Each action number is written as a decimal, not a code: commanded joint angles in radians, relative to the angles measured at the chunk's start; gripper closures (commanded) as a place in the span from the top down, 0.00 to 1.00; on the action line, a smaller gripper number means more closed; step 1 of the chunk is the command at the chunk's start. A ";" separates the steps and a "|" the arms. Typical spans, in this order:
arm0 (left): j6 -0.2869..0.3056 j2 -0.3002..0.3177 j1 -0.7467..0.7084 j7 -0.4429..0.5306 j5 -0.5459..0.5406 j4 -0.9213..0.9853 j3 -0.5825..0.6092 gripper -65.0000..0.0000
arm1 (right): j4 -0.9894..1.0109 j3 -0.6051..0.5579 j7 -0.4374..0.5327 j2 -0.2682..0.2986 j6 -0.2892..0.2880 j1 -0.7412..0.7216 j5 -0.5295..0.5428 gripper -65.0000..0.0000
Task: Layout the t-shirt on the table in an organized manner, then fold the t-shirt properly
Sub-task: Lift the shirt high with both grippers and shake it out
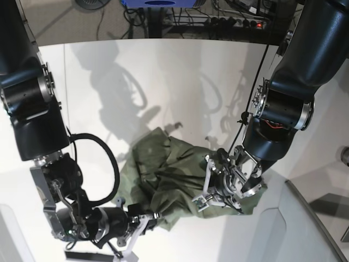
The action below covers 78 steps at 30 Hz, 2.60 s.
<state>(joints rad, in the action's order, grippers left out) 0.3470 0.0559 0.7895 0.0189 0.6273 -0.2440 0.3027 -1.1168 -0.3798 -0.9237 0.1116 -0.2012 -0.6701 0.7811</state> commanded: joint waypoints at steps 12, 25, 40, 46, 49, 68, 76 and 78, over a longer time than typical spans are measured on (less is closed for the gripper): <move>-0.004 0.042 0.009 -0.153 -0.005 -0.328 -0.004 0.00 | -0.018 0.006 0.035 0.055 -0.002 -0.041 0.013 0.03; 0.163 0.178 -0.043 -0.538 -0.007 -1.027 -0.006 0.00 | -0.395 0.008 -0.025 0.106 0.219 -0.035 0.013 0.03; 0.211 0.411 -0.064 -0.831 -0.001 -1.474 -0.006 0.00 | -0.583 0.112 -0.189 0.124 0.305 -0.049 0.013 0.03; 0.211 0.457 -0.086 -0.831 0.001 -1.474 -0.006 0.00 | -0.360 0.095 -0.153 0.055 0.254 -0.099 0.013 0.03; 0.211 0.463 -0.103 -0.825 0.001 -1.422 -0.007 0.00 | -0.185 -0.017 -0.008 0.030 0.136 -0.165 0.011 0.03; 0.122 0.170 0.319 -0.684 0.167 -0.929 0.006 0.00 | 0.559 -0.376 0.552 -0.010 -0.097 -0.624 -0.070 0.03; 0.234 0.131 -0.006 -0.686 0.405 -1.167 0.100 0.00 | 0.551 -0.367 0.476 0.098 -0.215 -0.469 -0.246 0.03; 0.263 0.126 -0.127 -0.686 0.438 -1.247 0.120 0.00 | 0.550 -0.333 0.473 0.133 -0.212 -0.403 -0.271 0.03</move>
<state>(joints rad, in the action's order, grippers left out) 0.6434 0.1852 0.5949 -0.6601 1.0271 -1.4605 0.4297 -0.5537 -0.7242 -0.4747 0.2310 -0.4210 -1.0096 0.5064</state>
